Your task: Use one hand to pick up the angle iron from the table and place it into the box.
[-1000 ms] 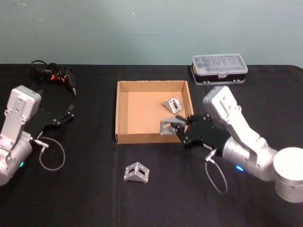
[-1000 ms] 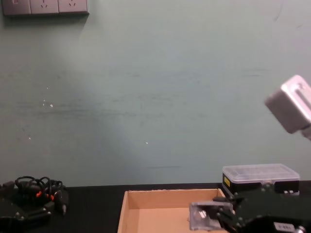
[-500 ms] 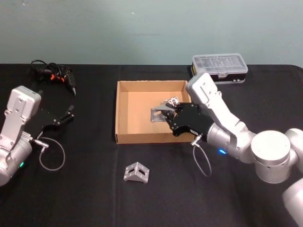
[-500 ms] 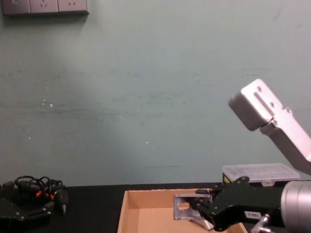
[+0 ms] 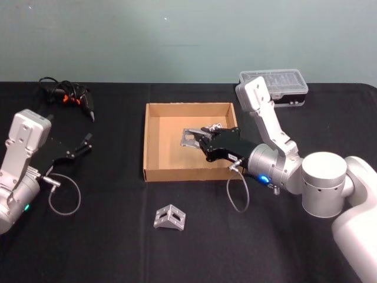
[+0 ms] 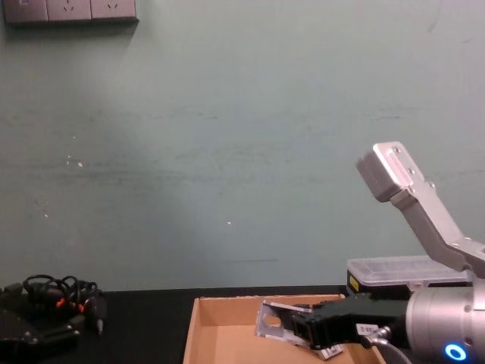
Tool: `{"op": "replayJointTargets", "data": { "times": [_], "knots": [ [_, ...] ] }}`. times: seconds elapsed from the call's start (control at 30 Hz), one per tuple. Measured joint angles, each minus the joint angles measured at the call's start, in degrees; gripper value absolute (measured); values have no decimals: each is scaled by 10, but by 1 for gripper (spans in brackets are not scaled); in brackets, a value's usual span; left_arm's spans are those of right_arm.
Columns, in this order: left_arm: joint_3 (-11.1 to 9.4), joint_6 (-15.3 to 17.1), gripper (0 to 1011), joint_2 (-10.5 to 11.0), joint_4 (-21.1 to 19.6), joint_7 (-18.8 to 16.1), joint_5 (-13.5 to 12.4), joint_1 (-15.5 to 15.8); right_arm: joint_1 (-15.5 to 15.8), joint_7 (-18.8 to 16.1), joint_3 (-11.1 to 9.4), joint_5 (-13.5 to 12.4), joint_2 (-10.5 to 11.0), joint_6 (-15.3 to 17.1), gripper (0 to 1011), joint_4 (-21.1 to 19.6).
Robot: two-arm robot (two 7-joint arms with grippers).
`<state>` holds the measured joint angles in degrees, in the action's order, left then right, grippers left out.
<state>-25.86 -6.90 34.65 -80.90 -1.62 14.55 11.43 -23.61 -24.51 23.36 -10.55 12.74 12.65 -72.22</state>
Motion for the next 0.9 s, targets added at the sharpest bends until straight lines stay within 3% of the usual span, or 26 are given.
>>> {"op": "replayJointTargets", "data": {
  "times": [0.37, 0.67, 0.9],
  "knots": [
    [0, 0, 1011, 0, 0, 0, 0, 0, -47, -7, 5, -33, -28, 10, 137, 75],
    [0, 0, 1011, 0, 0, 0, 0, 0, -87, 4, 7, -58, -52, 51, 137, 137],
    [0, 0, 1011, 0, 0, 0, 0, 0, -105, 13, 5, -70, -63, 64, 137, 161]
  ]
}}
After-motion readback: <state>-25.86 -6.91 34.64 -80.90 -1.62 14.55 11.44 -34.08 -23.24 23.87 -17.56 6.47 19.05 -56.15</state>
